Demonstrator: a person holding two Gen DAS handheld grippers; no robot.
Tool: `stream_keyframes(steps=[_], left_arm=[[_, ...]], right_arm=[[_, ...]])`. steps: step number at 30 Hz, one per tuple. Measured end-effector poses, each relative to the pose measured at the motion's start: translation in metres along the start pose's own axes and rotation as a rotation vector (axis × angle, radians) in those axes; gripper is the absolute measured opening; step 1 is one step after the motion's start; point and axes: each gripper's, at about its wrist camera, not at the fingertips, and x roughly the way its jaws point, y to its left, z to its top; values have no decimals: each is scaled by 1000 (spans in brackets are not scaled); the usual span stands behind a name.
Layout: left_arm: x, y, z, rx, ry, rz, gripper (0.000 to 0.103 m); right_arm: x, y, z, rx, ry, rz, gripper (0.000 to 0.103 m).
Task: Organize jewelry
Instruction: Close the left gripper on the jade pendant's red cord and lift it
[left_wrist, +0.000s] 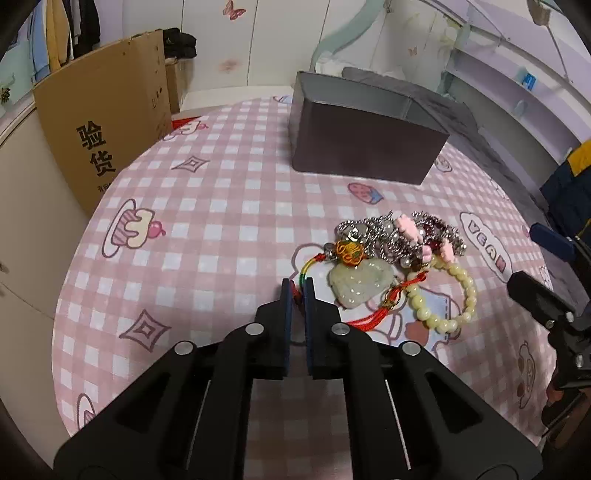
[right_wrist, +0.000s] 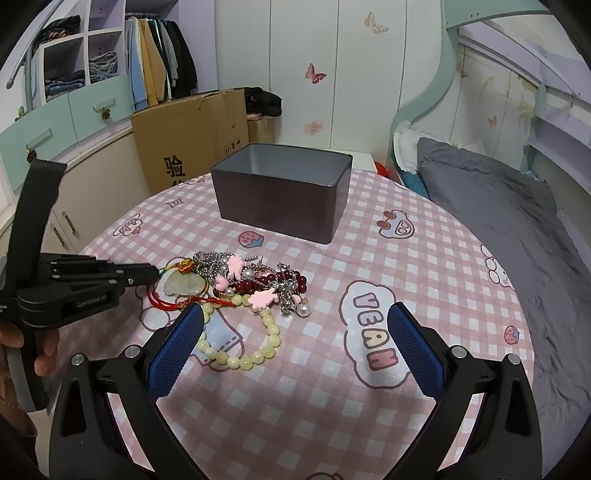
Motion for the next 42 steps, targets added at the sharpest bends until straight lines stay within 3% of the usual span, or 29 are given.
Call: stream_keyframes(steps=[1, 2, 3, 5, 9, 12, 14, 19, 21, 23, 24, 28, 34, 42], left_arm=[[1, 0, 0, -1, 5, -8, 29], [1, 0, 0, -1, 5, -4, 56], [0, -1, 0, 6, -15, 15, 68], [-2, -2, -1, 12, -44, 26, 70], [4, -4, -2, 30, -23, 47, 69], [3, -5, -3, 47, -20, 51, 66], [6, -9, -4, 87, -6, 100, 50], [4, -16, -6, 122, -4, 112, 47], [5, -18, -4, 124, -13, 97, 33], [7, -22, -3, 141, -23, 84, 10], [7, -24, -2, 143, -23, 55, 6], [-1, -9, -1, 72, -36, -33, 4], [-48, 1, 0, 2, -158, -183, 4], [-82, 4, 4, -3, -238, -199, 2]], right_arm=[[1, -1, 0, 1, 3, 2, 96], [2, -1, 0, 1, 6, 3, 96], [3, -1, -1, 1, 9, 5, 96], [4, -2, -1, 0, 14, 5, 96], [6, -2, -2, -2, 21, 5, 96], [8, -2, -2, -2, 28, 5, 96], [9, -2, -2, -4, 33, 5, 96], [10, 2, -2, -17, 41, 4, 96], [11, 5, -2, -25, 42, 4, 96], [11, 8, -1, -31, 44, 4, 96], [10, 10, -1, -36, 44, 2, 96], [4, 9, -1, -34, 35, -8, 96], [1, 7, -2, -27, 41, -6, 96], [11, 18, -7, -46, 86, 49, 94]])
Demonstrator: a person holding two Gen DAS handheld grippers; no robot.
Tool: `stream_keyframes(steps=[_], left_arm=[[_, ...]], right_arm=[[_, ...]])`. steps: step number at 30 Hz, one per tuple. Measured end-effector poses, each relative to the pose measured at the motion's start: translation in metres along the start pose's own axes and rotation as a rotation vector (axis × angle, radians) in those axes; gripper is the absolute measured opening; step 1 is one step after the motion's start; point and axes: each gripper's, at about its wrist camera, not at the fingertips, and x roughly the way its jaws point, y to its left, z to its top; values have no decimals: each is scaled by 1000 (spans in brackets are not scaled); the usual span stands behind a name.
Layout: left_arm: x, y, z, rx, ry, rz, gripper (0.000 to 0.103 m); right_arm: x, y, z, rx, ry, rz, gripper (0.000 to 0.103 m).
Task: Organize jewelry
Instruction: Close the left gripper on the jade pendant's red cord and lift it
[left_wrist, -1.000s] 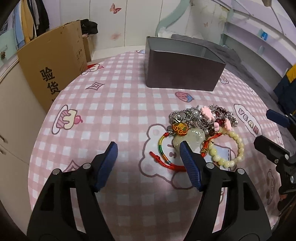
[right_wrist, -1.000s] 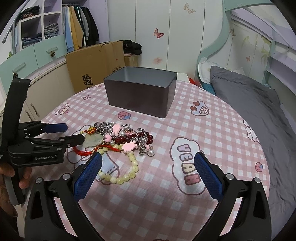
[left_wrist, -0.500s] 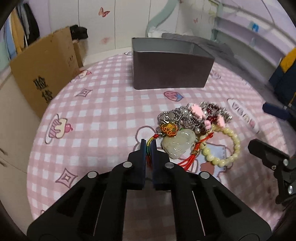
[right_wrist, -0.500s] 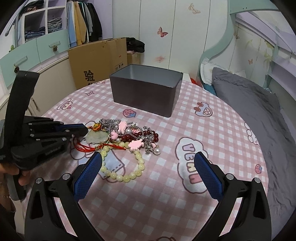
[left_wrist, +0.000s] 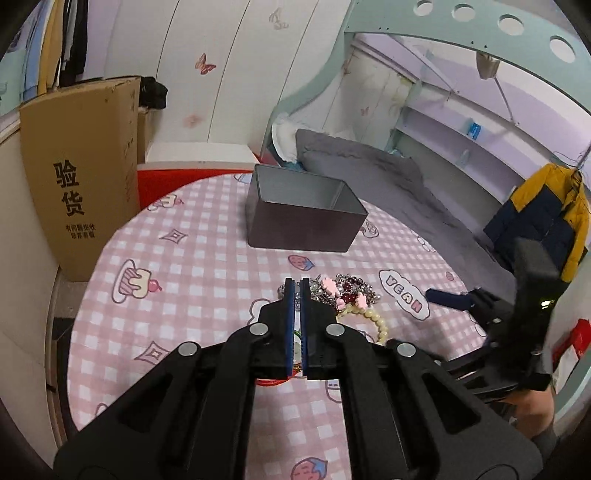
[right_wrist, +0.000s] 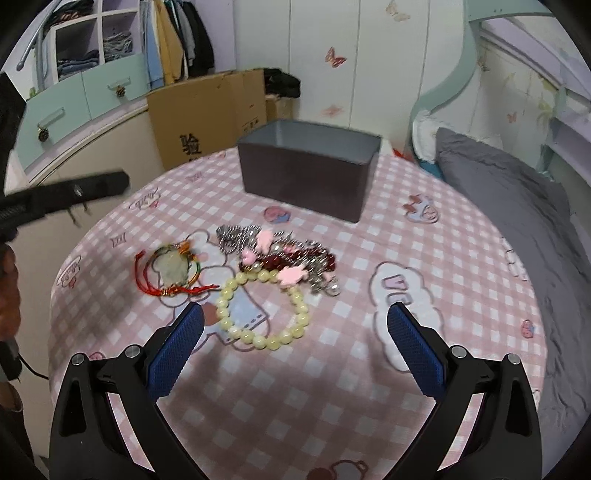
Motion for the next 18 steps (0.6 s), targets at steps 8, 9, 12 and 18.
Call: stream_keyframes(steps=[8, 9, 12, 18], left_arm=[[12, 5, -20, 22, 96, 25, 4], [17, 4, -24, 33, 131, 27, 4], [24, 0, -34, 61, 170, 34, 4], [34, -1, -41, 53, 205, 63, 4]], right_arm=[[1, 8, -1, -25, 20, -3, 87], [2, 8, -1, -24, 23, -3, 87], [4, 8, -2, -18, 29, -6, 87], [4, 6, -2, -14, 32, -9, 87]])
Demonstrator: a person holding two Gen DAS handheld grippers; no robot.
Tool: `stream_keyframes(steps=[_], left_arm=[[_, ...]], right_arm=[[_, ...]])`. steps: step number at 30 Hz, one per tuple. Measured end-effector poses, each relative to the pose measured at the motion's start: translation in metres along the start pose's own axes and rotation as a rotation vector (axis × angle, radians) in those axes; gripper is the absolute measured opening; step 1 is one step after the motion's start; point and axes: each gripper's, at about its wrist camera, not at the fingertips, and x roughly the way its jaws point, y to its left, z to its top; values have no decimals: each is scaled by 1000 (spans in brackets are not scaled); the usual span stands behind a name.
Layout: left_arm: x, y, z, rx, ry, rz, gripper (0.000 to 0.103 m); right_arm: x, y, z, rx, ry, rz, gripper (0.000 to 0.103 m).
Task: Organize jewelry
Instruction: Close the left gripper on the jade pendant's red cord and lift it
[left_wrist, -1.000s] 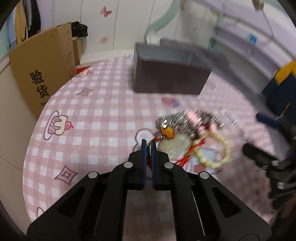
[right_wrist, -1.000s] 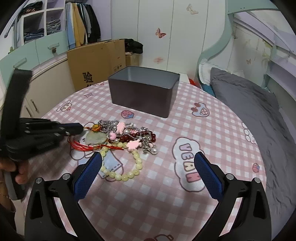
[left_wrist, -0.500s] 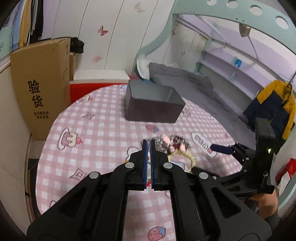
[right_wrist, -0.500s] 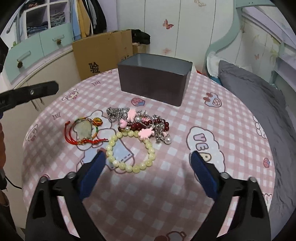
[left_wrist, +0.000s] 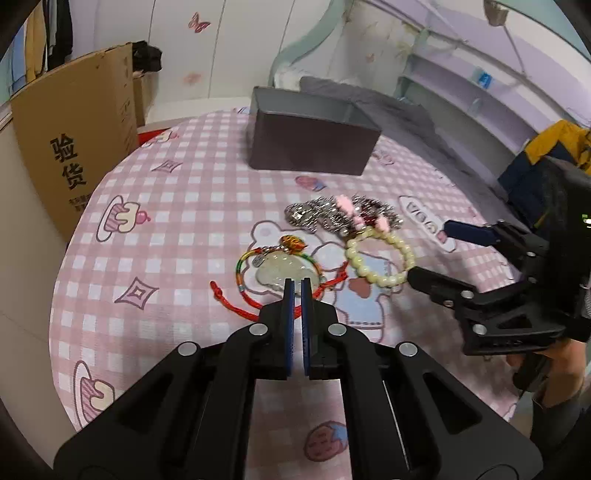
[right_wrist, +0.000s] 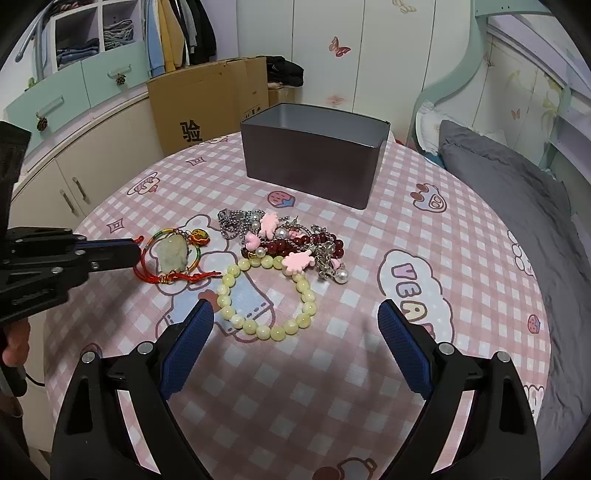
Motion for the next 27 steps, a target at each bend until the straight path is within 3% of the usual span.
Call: stream_keyframes(steps=[6, 7, 8, 9, 14, 16, 19, 27], left_arm=[[9, -3, 4, -18, 6, 34, 6], [10, -3, 6, -25, 9, 36, 24], [11, -3, 6, -32, 11, 47, 68], [8, -4, 7, -34, -22, 64, 78], [14, -10, 12, -25, -26, 87, 76], [18, -9, 15, -35, -15, 108, 63], [23, -9, 15, -38, 3, 112, 53], [40, -15, 13, -19, 62, 153, 48]], right_arm=[[0, -4, -1, 8, 1, 2, 87], [0, -5, -1, 10, 1, 3, 87], [0, -6, -1, 11, 2, 4, 87], [0, -7, -2, 12, 3, 5, 87], [1, -12, -3, 20, 3, 12, 87], [2, -13, -4, 23, 3, 19, 87], [2, -16, -5, 27, 3, 21, 87], [2, -24, -6, 43, -6, 41, 87]])
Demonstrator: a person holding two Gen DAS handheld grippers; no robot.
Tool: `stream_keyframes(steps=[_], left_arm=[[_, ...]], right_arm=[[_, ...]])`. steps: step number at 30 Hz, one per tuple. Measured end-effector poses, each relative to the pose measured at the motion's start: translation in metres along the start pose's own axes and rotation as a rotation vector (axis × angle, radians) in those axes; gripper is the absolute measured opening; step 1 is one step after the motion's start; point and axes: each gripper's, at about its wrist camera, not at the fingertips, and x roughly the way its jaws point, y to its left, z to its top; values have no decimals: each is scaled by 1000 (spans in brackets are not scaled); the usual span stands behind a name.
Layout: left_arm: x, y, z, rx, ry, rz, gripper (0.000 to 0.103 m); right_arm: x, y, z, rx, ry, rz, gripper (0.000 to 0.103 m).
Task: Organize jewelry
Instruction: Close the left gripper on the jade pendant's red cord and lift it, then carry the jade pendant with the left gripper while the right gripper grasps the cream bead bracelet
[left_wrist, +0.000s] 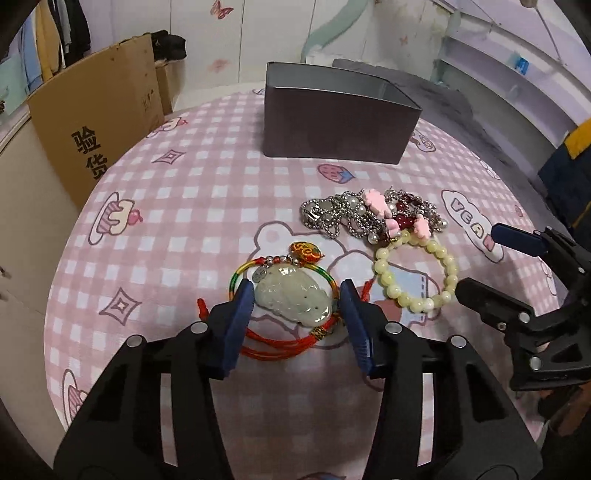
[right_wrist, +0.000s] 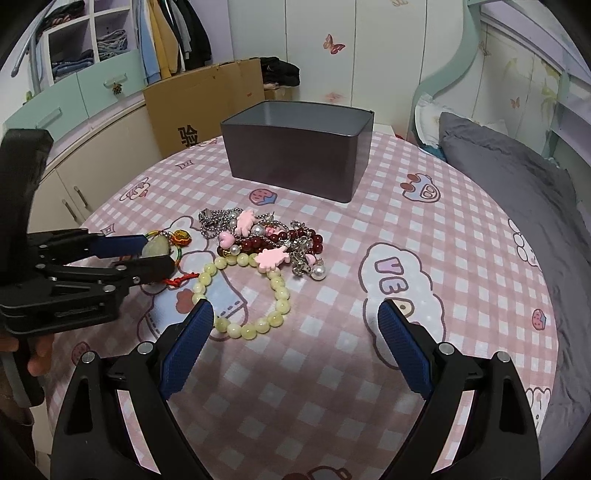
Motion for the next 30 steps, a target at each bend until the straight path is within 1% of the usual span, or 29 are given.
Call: stream_keyframes(steps=[6, 8, 14, 17, 20, 21, 23, 24, 26, 27, 28, 29, 30], left_arm=[[3, -7, -2, 40, -1, 45, 47], [2, -6, -3, 43, -12, 50, 42], [-1, 0, -2, 17, -28, 7, 41], [-6, 4, -3, -10, -36, -44, 41], [-15, 4, -4, -8, -57, -56, 41], [-18, 3, -4, -6, -62, -64, 41], [-24, 3, -3, -7, -75, -73, 41], [-27, 3, -2, -5, -80, -77, 41], [-33, 3, -1, -6, -94, -88, 41], [-35, 4, -1, -5, -95, -96, 41], [-38, 4, -1, -7, -103, -107, 41], [-40, 5, 0, -7, -110, -110, 41], [-44, 5, 1, -4, -117, -115, 41]], right_arm=[[2, -3, -1, 6, 4, 15, 87], [3, -4, -1, 7, 7, 17, 87], [5, -3, -2, 4, 15, 3, 87], [4, -4, -1, 10, 13, 0, 87], [5, -6, 0, 22, 12, -8, 86], [5, -6, 1, 22, 11, -8, 83], [10, -5, 4, 22, 24, 4, 72], [13, -5, 5, 19, 32, 4, 70], [19, -2, 5, 8, 55, -5, 56], [23, 0, 4, -4, 68, -14, 55], [23, 2, 4, -15, 65, -26, 49], [22, 5, 4, -31, 66, -30, 38], [22, 7, 3, -39, 65, -25, 30]])
